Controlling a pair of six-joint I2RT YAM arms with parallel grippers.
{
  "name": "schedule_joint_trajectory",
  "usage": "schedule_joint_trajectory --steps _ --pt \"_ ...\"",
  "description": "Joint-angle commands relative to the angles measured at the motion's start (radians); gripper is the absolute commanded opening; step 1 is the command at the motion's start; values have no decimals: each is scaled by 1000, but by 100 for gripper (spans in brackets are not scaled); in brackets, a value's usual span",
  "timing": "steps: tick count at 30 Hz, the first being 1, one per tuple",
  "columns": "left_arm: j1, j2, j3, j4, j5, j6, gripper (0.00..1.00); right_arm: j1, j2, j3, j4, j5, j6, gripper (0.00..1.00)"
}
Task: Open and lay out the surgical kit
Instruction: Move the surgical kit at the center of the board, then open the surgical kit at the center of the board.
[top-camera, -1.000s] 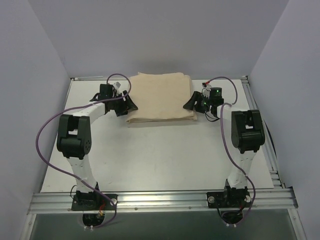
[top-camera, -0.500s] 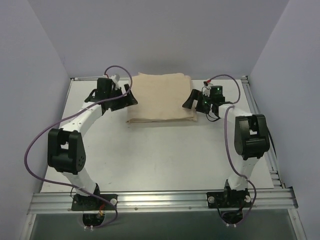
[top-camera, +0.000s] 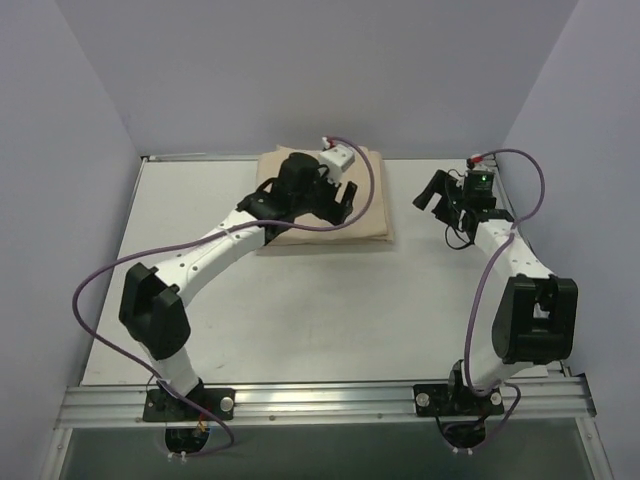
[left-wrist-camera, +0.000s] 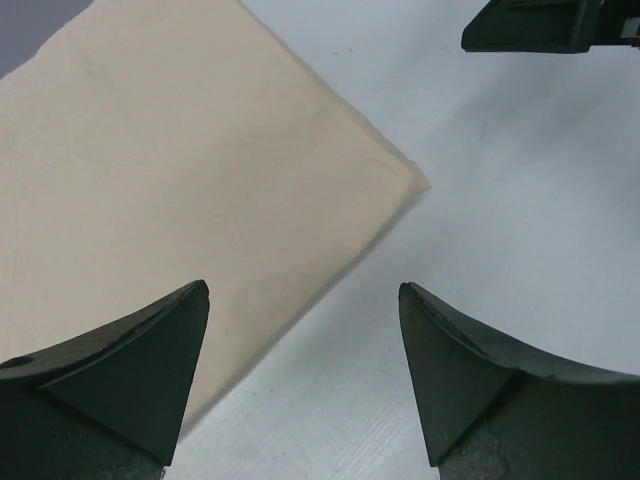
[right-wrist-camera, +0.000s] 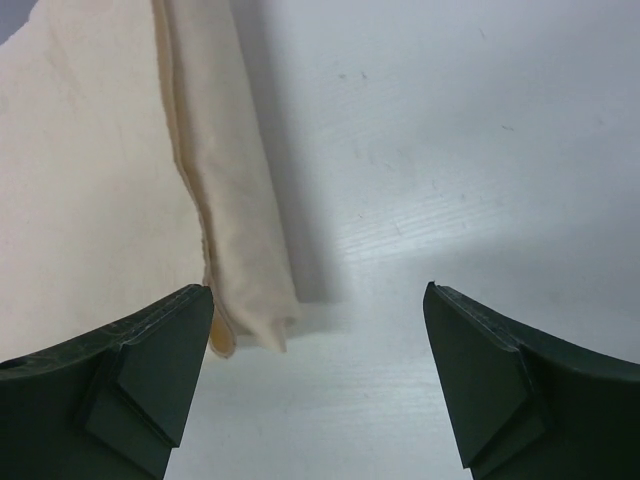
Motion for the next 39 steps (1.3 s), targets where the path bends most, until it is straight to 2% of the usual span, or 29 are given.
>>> schedule_joint_trajectory --steps 1,6,11,17,26,31,34,39 --pt "-103 98 118 1 -127 163 85 -50 -106 -96 -38 49 54 89" --pt "-186 304 323 -92 -152 226 82 -182 -168 -165 -35 -11 42 82" --pt "-233 437 431 -132 -181 225 76 -267 -206 -196 -29 -115 25 79" --pt "-252 514 486 -150 -290 207 73 -284 -251 -216 -23 -149 5 79" --pt "-253 609 581 -203 -350 217 70 -285 -252 -244 20 -201 11 79" --pt "-257 640 629 -238 -336 216 69 -286 -258 -257 20 -211 8 79" --pt "-264 629 609 -218 -324 214 73 -286 -260 -264 23 -212 4 79" --pt "-272 643 614 -218 -328 210 73 -286 -255 -277 41 -224 11 79"
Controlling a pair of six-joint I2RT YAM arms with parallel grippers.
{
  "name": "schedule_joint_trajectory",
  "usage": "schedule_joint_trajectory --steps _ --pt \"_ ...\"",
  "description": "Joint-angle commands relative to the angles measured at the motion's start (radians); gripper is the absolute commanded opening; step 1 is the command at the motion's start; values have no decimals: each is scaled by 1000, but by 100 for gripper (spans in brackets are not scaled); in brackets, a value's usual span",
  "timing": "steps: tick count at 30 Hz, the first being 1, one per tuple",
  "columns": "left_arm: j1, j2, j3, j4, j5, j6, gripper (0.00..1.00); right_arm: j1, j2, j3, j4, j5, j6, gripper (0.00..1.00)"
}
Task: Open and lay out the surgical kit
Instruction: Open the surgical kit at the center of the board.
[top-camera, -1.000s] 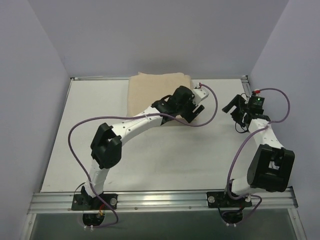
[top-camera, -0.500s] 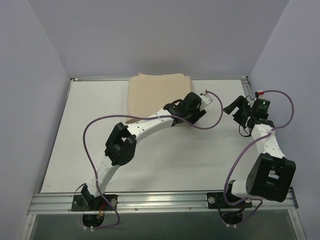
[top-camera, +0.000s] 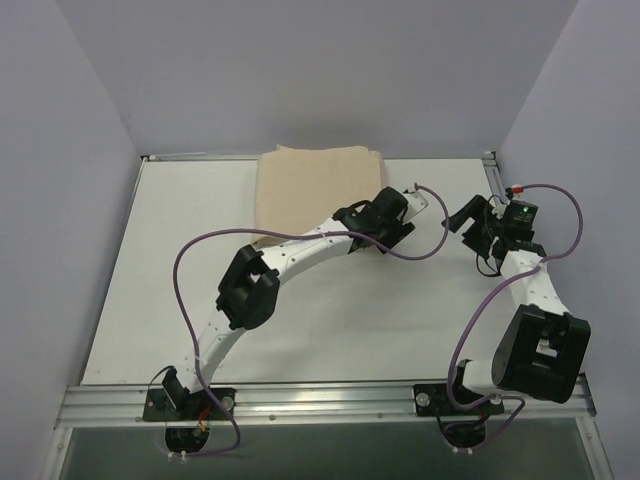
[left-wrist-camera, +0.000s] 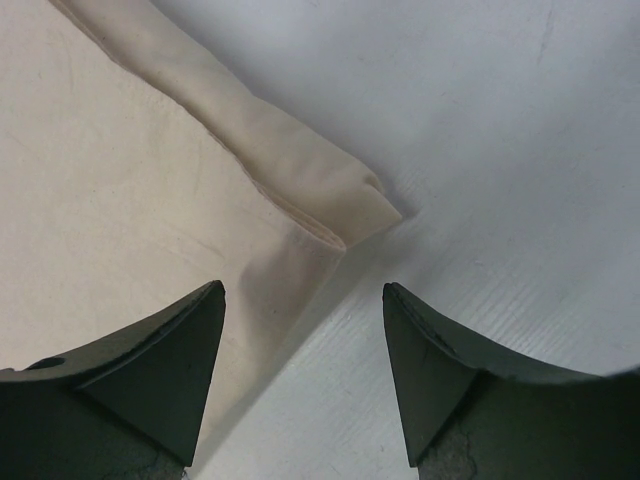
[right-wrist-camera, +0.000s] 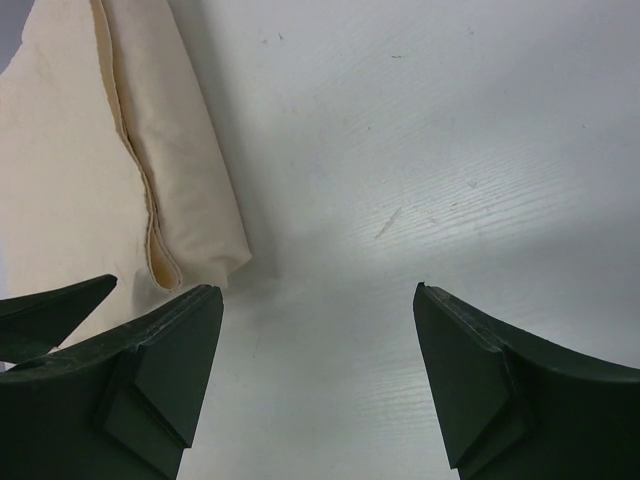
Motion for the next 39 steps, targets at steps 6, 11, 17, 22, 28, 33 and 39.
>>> schedule_joint_trajectory --steps 6,11,17,22,28,33,39 --pt "-4 31 64 -5 -12 6 64 -6 -45 -8 17 -21 -21 79" --pt "2 41 89 -16 -9 1 53 -6 -51 -8 12 -15 -25 79" --pt "17 78 176 -60 -6 11 26 -6 -47 -16 17 -16 -27 79" --pt "22 55 224 -87 11 0 2 -5 -51 -10 12 -18 -27 79" --pt "113 -55 207 -113 98 -130 2 0 -33 1 15 -35 -28 79" --pt "294 -198 66 -94 157 -268 2 18 -13 24 15 -39 -22 79" --pt "543 -400 -109 -74 203 -309 2 67 21 70 7 -22 -22 79"
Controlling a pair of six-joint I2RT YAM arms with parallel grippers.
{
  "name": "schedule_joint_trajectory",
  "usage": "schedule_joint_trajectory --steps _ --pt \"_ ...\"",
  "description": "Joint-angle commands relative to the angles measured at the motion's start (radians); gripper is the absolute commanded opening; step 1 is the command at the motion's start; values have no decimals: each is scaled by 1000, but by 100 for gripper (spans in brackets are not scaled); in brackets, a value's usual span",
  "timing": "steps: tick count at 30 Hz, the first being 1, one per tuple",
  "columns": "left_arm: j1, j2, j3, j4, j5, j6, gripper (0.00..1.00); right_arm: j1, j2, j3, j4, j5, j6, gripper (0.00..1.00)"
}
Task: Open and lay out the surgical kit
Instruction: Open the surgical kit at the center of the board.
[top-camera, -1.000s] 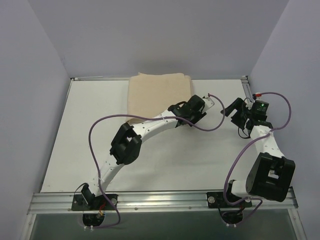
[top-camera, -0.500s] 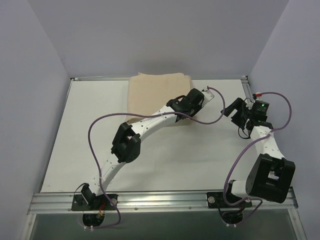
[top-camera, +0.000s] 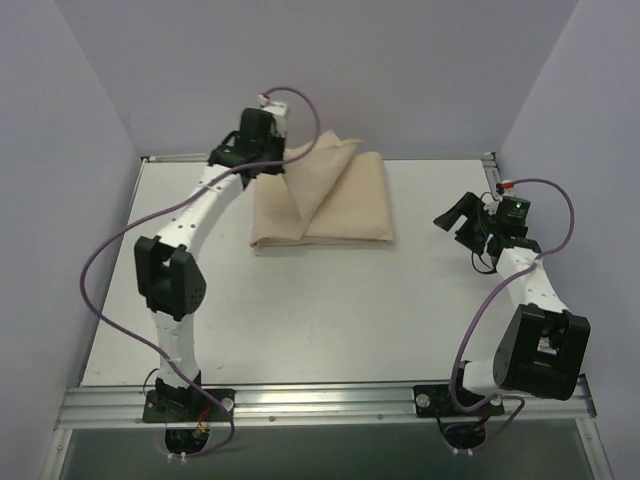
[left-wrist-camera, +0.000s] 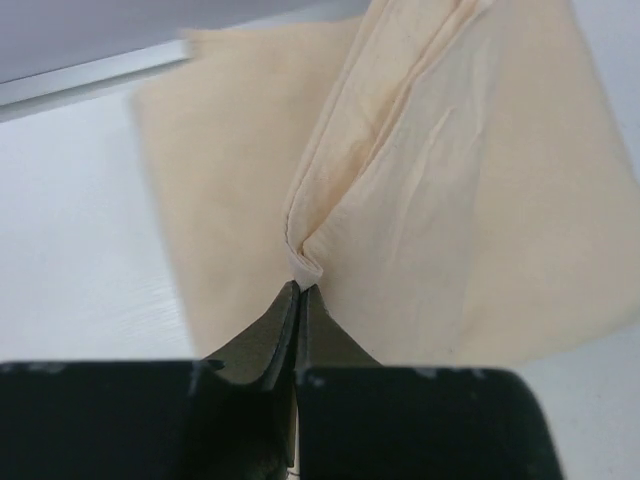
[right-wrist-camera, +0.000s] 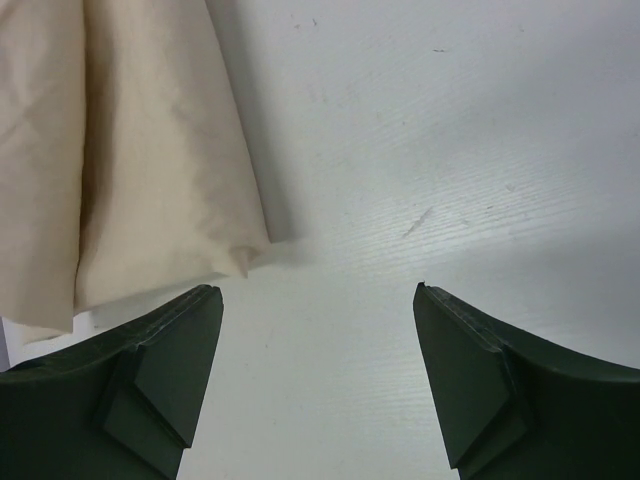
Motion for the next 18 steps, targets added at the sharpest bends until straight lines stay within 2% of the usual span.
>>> schedule_joint_trajectory --steps 1,4,5,7,9,10,13,14,15,18 --pt "181 -182 -92 17 18 -54 2 47 27 78 7 3 -10 79" --pt "327 -286 -231 26 16 -86 2 82 56 106 4 21 -12 79" --pt "429 -309 -265 26 22 -98 2 111 73 121 2 33 -12 79" --pt "516 -380 -333 40 26 -103 2 136 88 135 8 44 -13 79" --pt "625 -409 -406 29 -7 -100 2 172 114 148 19 52 -7 79" --pt "647 -423 -419 19 -69 -86 2 182 125 149 33 52 -4 79" --pt "697 -418 -434 -40 -212 -95 20 226 162 160 54 50 8 80" --pt "708 -412 -422 -67 -256 -112 45 238 180 166 53 54 8 80" --pt "719 -408 -416 -102 -295 -121 58 261 186 184 44 63 4 80" --pt "720 -391 -390 -129 -338 -130 71 326 202 241 22 92 -16 81"
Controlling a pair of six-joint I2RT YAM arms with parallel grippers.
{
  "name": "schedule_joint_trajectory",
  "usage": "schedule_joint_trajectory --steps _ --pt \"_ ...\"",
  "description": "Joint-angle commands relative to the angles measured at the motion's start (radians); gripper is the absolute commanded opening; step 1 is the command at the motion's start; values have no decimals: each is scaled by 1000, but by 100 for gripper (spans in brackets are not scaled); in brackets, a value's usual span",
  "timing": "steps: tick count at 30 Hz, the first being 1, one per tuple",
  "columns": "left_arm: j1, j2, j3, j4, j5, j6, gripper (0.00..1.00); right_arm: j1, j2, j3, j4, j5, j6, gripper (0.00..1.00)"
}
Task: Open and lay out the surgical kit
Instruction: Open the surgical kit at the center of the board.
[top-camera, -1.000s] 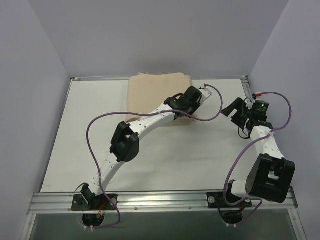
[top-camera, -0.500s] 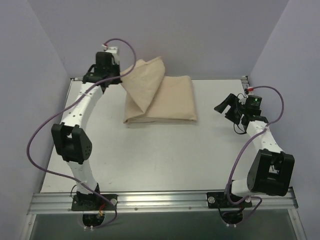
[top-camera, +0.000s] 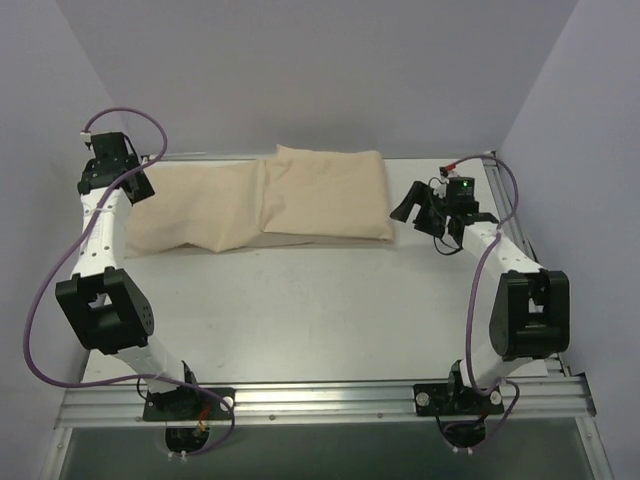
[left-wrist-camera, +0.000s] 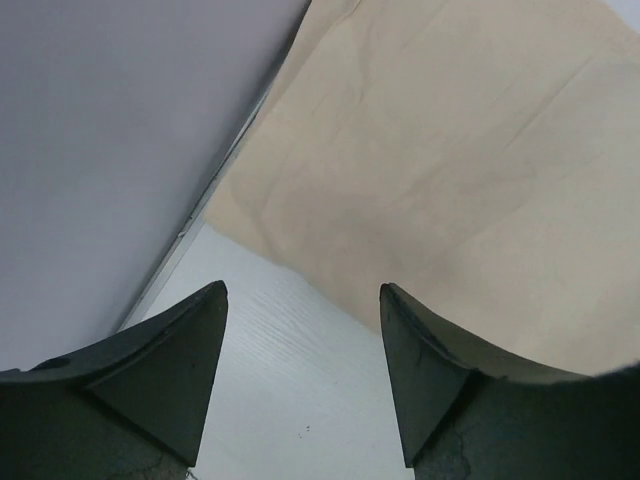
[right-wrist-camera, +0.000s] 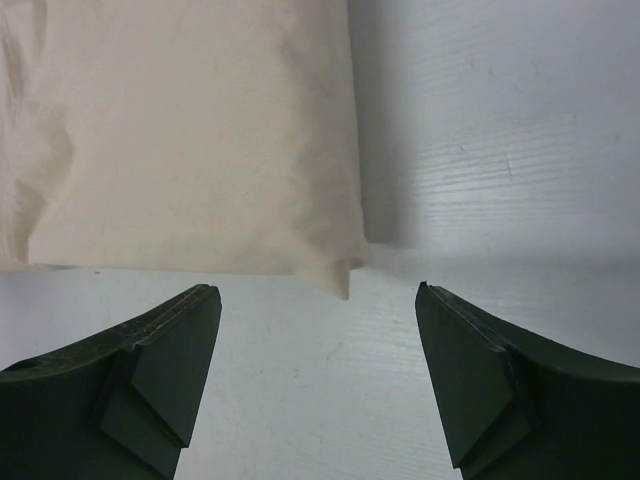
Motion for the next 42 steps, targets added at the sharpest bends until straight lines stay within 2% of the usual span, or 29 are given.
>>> schedule_joint_trajectory --steps 1,5,7,10,16,21,24,28,42 --pt "-3 -17 42 -57 -105 -36 72 94 2 110 -18 46 -52 81" --pt "-37 -57 43 -48 -122 -37 75 228 40 249 -104 130 -153 82" --pt "-54 -74 28 -36 -69 -37 76 315 68 342 -135 146 -182 82" --pt "-57 -72 -21 -14 38 -57 75 438 184 485 -155 167 -216 82" --pt "-60 -77 -91 39 308 -151 65 610 419 778 -252 302 -238 81" --pt "-88 -132 -202 116 476 -202 63 735 588 949 -295 402 -264 73" --pt "-97 -187 -249 131 497 -211 64 780 620 970 -275 436 -265 68" --pt "-98 -236 -303 167 539 -223 66 802 680 1024 -282 439 -243 67" --pt "-98 -302 -331 193 588 -217 66 837 833 1164 -310 548 -259 59"
